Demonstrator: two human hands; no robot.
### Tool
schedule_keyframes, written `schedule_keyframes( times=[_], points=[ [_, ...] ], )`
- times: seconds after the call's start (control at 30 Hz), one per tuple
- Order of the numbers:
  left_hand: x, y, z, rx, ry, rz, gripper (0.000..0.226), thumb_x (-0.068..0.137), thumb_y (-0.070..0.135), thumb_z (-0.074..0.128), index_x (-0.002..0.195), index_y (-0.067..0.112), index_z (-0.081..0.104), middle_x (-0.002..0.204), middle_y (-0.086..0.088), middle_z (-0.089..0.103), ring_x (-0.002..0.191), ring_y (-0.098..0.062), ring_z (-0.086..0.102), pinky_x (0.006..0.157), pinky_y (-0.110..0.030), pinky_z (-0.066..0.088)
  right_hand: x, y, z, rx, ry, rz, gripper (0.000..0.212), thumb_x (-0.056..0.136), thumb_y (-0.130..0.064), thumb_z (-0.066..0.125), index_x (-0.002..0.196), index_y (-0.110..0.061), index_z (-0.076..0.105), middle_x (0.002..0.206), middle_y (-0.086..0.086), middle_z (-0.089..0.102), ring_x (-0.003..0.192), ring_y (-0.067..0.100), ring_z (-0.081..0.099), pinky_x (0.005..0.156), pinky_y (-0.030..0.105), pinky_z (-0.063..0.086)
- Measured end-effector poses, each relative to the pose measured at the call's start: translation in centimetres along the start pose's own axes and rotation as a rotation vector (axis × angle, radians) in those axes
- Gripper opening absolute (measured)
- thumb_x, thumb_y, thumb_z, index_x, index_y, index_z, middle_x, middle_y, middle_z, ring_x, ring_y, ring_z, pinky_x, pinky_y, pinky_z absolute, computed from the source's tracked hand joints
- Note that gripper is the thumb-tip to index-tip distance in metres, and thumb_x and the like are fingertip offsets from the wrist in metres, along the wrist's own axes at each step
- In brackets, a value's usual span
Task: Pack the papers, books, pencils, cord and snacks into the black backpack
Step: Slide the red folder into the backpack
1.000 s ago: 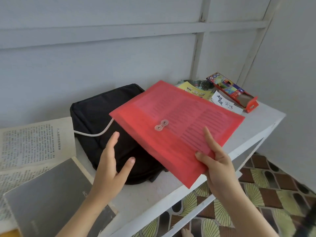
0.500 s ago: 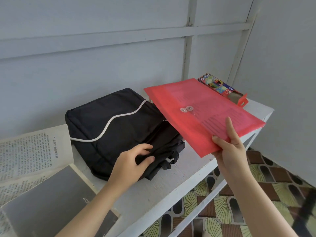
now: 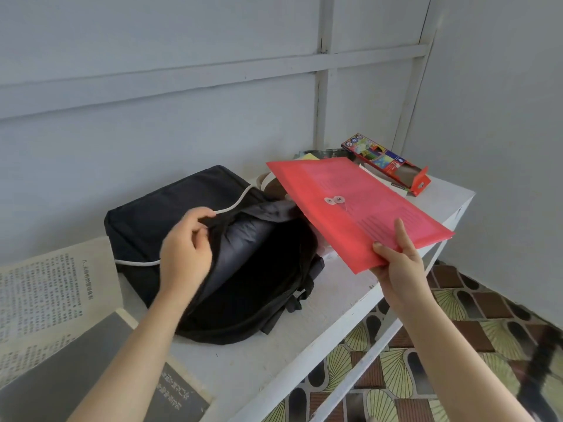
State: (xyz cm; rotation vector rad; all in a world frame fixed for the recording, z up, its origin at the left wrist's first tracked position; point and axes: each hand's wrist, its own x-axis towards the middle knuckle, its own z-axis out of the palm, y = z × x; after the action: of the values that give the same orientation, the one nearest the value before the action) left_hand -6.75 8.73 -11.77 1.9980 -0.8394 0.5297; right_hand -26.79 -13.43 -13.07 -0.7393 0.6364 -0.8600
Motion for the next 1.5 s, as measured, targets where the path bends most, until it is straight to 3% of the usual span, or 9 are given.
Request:
schedule_keyframes(
  times=[0.17, 0.33, 0.57, 0.87, 1.03, 1.2, 1.3, 1.4, 1.5],
  points=[
    [-0.3, -3.0, 0.8, 0.268, 0.011, 0.283, 0.026, 0.098, 0.023, 0.043, 0.119, 0.015, 0.058, 0.106, -0.009, 0.059, 0.092, -0.025, 0.055, 0.079, -0.035, 0.045, 0.6, 0.2, -0.3, 0.016, -0.001, 0.022, 0.065, 0.088, 0.014, 0.049, 0.141, -0.024, 0.042, 0.133, -0.005, 0.035, 0.099, 0.017, 0.055, 0.062, 0.029, 0.059],
    [-0.3, -4.0, 1.1, 0.523, -0.082, 0.869, 0.031, 0.094, 0.006, 0.041, 0.111, 0.009, 0.066, 0.100, -0.010, 0.067, 0.090, -0.023, 0.058, 0.078, -0.032, 0.039, 1.1, 0.6, -0.2, 0.026, 0.005, 0.030, 0.064, 0.089, 0.014, 0.049, 0.140, -0.023, 0.043, 0.138, -0.004, 0.034, 0.102, 0.019, 0.054, 0.061, 0.030, 0.059],
    [-0.3, -1.6, 0.9, 0.697, -0.556, 0.384, 0.060, 0.074, 0.063, 0.061, 0.102, 0.011, 0.069, 0.087, -0.002, 0.067, 0.082, -0.018, 0.060, 0.072, -0.029, 0.049, 1.4, 1.1, -0.4, 0.013, 0.030, 0.065, 0.061, 0.089, 0.012, 0.050, 0.140, -0.022, 0.043, 0.143, -0.004, 0.032, 0.115, 0.024, 0.048, 0.085, 0.044, 0.051],
    [3.0, -2.0, -1.7, 0.104, -0.630, -0.296, 0.039, 0.092, 0.031, 0.056, 0.125, 0.026, 0.037, 0.109, 0.006, 0.049, 0.099, -0.012, 0.051, 0.085, -0.027, 0.038, 1.7, 1.6, -0.6, 0.008, 0.029, 0.082, 0.061, 0.089, 0.010, 0.051, 0.141, -0.022, 0.042, 0.142, -0.005, 0.031, 0.118, 0.025, 0.046, 0.087, 0.048, 0.049],
    [2.0, -3.2, -0.4, 0.669, -0.348, 0.163, 0.025, 0.083, 0.021, 0.068, 0.105, 0.009, 0.065, 0.088, -0.008, 0.061, 0.080, -0.025, 0.053, 0.065, -0.035, 0.044, 1.6, 1.9, -0.6, 0.011, 0.032, 0.085, 0.062, 0.089, 0.010, 0.051, 0.141, -0.022, 0.042, 0.142, -0.005, 0.032, 0.121, 0.025, 0.046, 0.077, 0.041, 0.054],
    [0.5, -3.4, 1.0, 0.700, -0.335, 0.322, 0.054, 0.060, -0.007, 0.076, 0.112, 0.006, 0.066, 0.090, -0.018, 0.066, 0.062, -0.032, 0.060, 0.047, -0.033, 0.049, 1.4, 1.7, -0.5, -0.017, 0.035, 0.082, 0.062, 0.089, 0.009, 0.051, 0.141, -0.023, 0.041, 0.139, -0.007, 0.033, 0.122, 0.025, 0.046, 0.067, 0.035, 0.057],
    [-0.6, -3.6, 1.4, 0.770, -0.436, 0.305, 0.040, 0.086, 0.035, 0.063, 0.116, 0.008, 0.065, 0.104, -0.018, 0.068, 0.079, -0.034, 0.067, 0.059, -0.040, 0.056, 1.1, 1.5, -0.4, -0.049, 0.043, 0.070, 0.063, 0.089, 0.009, 0.052, 0.142, -0.023, 0.040, 0.141, -0.007, 0.032, 0.123, 0.025, 0.045, 0.072, 0.035, 0.054],
    [-1.4, -3.5, 1.5, 0.892, -0.559, 0.207, 0.080, 0.083, 0.071, 0.033, 0.144, 0.020, 0.033, 0.142, -0.011, 0.044, 0.125, -0.030, 0.049, 0.090, -0.042, 0.048, 0.7, 1.4, 0.0, -0.107, 0.055, 0.040, 0.064, 0.089, 0.008, 0.053, 0.143, -0.025, 0.038, 0.140, -0.009, 0.031, 0.119, 0.021, 0.046, 0.073, 0.033, 0.053],
    [-0.9, -3.5, 1.6, 0.969, -0.663, 0.145, 0.085, 0.081, 0.076, 0.026, 0.149, 0.031, 0.003, 0.153, -0.009, 0.023, 0.133, -0.023, 0.040, 0.081, -0.026, 0.048, -0.1, 1.4, 0.5, -0.179, 0.068, -0.004, 0.066, 0.089, 0.007, 0.054, 0.143, -0.028, 0.037, 0.136, -0.011, 0.032, 0.113, 0.017, 0.049, 0.064, 0.026, 0.054]
  ],
)
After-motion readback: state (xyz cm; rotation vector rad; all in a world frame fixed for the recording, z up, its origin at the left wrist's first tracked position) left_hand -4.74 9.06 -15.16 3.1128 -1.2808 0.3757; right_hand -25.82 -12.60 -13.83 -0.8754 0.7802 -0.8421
